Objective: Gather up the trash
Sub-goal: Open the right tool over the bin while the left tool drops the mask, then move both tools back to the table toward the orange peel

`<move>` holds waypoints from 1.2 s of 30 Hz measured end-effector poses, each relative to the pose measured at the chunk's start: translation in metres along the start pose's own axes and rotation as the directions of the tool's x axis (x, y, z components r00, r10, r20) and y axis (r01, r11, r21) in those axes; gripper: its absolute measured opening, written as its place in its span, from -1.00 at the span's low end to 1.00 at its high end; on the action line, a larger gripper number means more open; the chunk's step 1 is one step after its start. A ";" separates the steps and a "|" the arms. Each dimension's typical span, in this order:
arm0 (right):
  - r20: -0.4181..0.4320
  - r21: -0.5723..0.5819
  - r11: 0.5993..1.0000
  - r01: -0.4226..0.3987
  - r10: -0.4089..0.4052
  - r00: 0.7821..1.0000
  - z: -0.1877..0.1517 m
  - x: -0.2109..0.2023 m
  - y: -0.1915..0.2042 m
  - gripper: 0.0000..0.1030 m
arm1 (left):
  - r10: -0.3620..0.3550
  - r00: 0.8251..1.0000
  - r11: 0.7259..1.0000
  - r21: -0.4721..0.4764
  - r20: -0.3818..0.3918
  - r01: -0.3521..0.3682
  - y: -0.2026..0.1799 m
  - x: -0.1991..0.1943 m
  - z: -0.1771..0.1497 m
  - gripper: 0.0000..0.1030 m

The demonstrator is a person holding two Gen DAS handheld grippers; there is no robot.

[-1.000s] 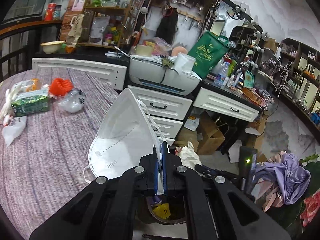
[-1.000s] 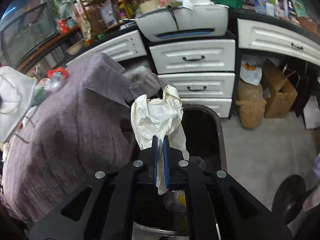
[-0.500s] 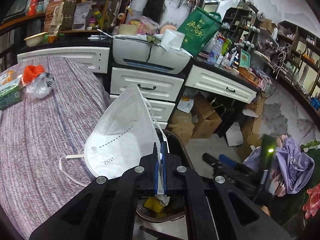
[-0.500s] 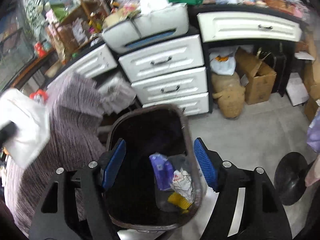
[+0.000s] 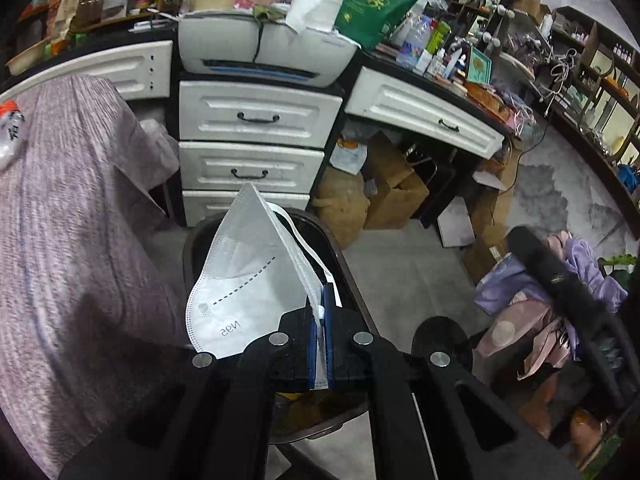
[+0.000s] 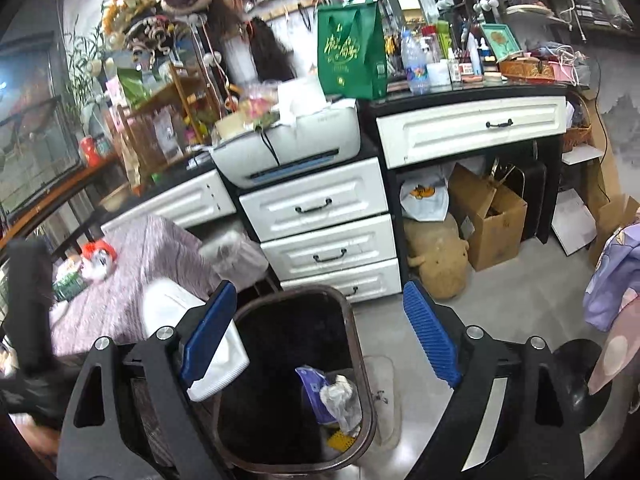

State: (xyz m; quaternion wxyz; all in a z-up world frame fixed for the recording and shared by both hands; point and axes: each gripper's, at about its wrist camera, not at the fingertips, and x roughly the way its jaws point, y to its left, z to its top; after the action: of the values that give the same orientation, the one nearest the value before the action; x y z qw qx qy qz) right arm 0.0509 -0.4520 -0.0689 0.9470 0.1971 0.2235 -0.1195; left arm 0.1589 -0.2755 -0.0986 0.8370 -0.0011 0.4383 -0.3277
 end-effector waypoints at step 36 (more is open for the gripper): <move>0.052 0.014 0.999 -0.029 0.028 0.998 0.010 -0.029 0.006 0.84 | -0.106 0.993 0.994 -0.002 -0.056 0.106 -0.009 -0.013 -0.006 0.79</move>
State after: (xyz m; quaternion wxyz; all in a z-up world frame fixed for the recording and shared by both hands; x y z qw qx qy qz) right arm 0.0314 -0.4467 -0.0457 0.9526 0.2040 0.1952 -0.1129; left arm 0.1439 -0.2737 -0.0903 0.8058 -0.0149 0.4606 -0.3719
